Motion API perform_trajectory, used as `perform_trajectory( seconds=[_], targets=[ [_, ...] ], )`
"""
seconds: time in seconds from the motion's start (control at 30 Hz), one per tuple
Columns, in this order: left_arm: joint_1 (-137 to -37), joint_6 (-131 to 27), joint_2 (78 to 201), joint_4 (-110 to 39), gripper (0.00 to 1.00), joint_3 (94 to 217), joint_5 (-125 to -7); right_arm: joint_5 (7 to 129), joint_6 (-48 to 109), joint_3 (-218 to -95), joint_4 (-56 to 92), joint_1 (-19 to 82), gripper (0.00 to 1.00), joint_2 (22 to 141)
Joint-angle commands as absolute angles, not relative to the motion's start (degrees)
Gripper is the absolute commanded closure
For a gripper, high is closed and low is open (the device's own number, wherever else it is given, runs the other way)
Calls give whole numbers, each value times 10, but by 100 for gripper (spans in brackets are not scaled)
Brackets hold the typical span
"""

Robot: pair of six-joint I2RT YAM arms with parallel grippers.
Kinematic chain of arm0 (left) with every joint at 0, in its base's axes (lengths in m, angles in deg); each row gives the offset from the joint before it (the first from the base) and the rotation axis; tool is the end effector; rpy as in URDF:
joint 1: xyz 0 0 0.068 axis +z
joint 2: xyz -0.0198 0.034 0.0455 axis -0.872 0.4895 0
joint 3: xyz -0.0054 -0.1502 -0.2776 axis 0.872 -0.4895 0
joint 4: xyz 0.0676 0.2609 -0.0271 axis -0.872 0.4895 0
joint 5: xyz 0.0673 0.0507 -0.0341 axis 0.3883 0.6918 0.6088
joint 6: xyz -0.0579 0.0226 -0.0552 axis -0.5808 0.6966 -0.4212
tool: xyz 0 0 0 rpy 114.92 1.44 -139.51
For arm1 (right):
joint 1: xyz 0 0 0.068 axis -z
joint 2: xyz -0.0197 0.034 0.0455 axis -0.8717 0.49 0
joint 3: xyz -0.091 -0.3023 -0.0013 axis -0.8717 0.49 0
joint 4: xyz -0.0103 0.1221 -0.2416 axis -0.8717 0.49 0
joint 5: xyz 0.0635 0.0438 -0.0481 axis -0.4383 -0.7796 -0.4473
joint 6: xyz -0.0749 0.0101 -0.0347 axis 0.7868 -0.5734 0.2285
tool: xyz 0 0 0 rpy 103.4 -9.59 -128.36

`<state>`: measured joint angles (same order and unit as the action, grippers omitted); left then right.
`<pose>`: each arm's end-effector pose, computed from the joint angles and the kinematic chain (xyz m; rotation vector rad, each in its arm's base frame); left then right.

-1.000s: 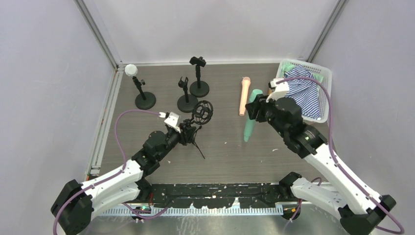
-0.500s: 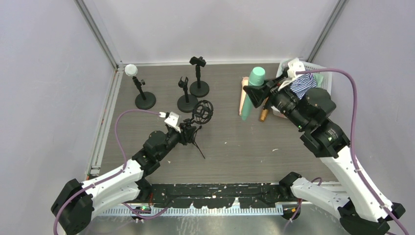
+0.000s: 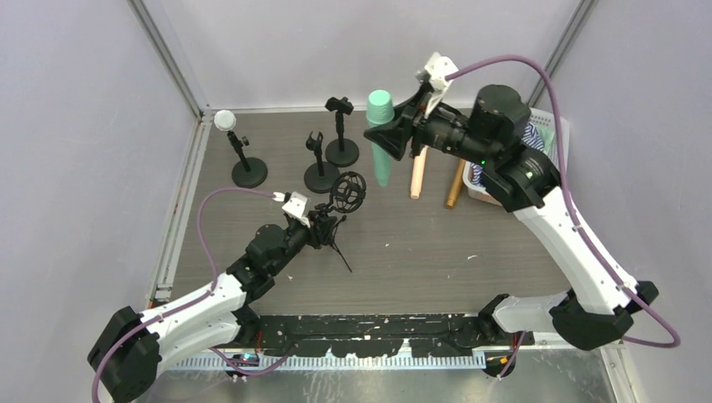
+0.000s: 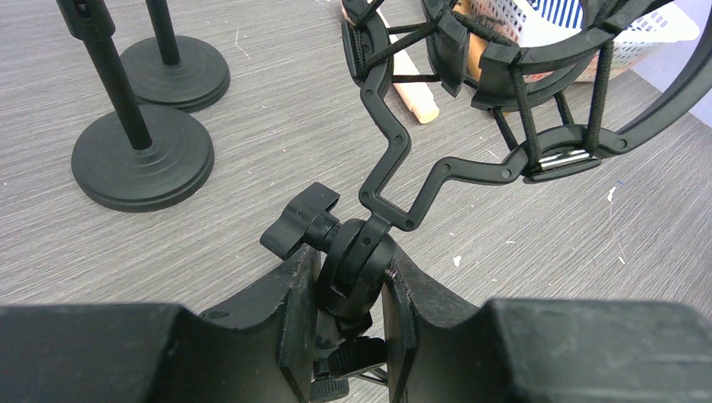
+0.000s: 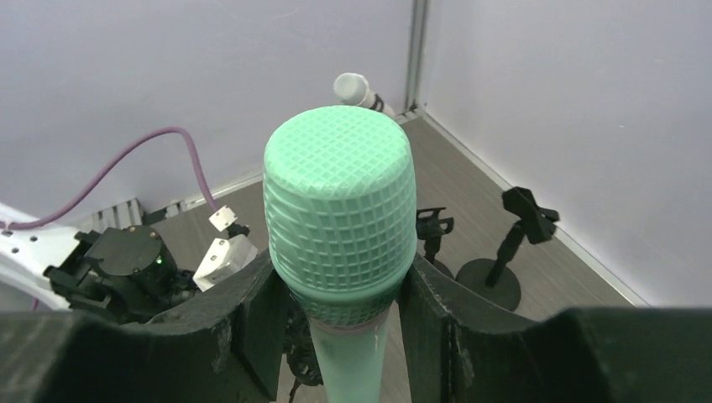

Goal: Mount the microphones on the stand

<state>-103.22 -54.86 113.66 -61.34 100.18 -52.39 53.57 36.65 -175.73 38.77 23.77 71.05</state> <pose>0.1612 -0.1383 0.2484 0.3398 1.6609 -0.6709 0.1984 0.1823 0.5699 -0.7798 1.3813 0.8029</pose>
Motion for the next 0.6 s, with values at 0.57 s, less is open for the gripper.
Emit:
perform_trajectory(
  seconds=[0.57],
  targets=[
    [-1035, -552, 1154, -576, 100, 1013, -539, 524, 468, -1983, 468, 102, 99, 891]
  ],
)
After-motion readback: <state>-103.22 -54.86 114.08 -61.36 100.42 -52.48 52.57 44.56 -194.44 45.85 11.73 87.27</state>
